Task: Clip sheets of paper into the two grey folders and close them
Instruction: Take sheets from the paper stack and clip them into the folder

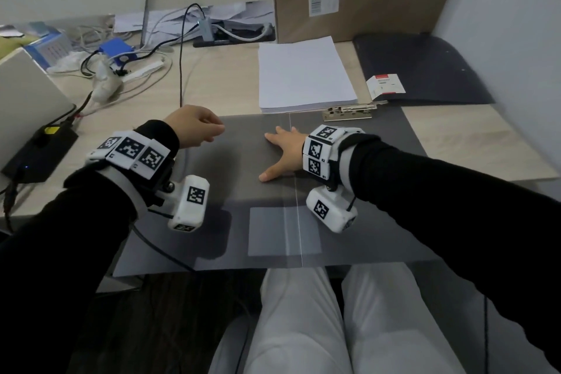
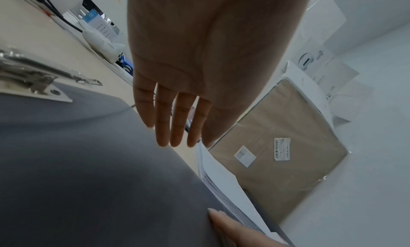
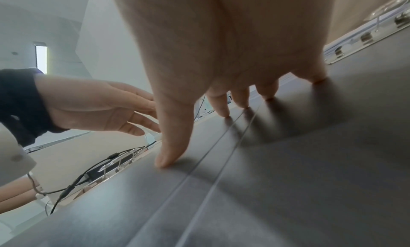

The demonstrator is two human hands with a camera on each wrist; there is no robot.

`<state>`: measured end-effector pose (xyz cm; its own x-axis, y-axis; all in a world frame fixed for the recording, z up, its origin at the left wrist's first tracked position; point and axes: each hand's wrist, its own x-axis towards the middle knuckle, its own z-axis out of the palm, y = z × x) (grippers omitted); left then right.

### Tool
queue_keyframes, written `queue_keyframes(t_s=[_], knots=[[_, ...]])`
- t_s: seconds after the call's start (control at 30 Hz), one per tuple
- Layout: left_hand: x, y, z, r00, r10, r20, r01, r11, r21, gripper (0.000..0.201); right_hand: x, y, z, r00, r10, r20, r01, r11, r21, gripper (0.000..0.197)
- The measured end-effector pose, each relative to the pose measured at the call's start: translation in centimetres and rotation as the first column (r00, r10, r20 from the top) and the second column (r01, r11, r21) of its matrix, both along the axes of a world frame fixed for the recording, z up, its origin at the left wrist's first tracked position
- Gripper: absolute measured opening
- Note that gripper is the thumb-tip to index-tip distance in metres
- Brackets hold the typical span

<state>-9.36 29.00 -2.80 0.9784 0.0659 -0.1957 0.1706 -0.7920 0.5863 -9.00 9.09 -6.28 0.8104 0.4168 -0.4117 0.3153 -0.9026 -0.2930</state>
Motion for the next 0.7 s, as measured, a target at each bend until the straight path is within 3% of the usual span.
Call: queue_keyframes(t_s=[0.27, 0.47, 0.6, 0.7], knots=[[1.7, -2.4, 0.5, 0.999, -0.041, 0.020, 0.041, 0.999, -0.028, 0.027, 0.9, -3.9, 0.9, 0.995, -0.063, 0.078, 0.051, 0.988, 0.144, 0.082], [4.9, -5.6, 0.8, 1.000, -0.026, 0.012, 0.027, 0.996, -0.090, 0.034, 4.1, -9.1, 2.6, 0.955, -0.275, 0.113, 0.247, 0.944, 0.218, 0.061], [8.2, -8.1, 0.5, 0.999, 0.010, -0.039, -0.012, 0.999, -0.048, 0.051, 6.9, -11.1, 3.4, 0.941, -0.329, 0.084, 0.314, 0.936, 0.157, 0.063], [10.6, -9.6, -0.1, 0.996, 0.064, -0.058, -0.063, 0.998, 0.016, 0.047, 8.8, -11.1, 3.2, 0.949, -0.304, 0.079, 0.300, 0.952, 0.064, 0.061]])
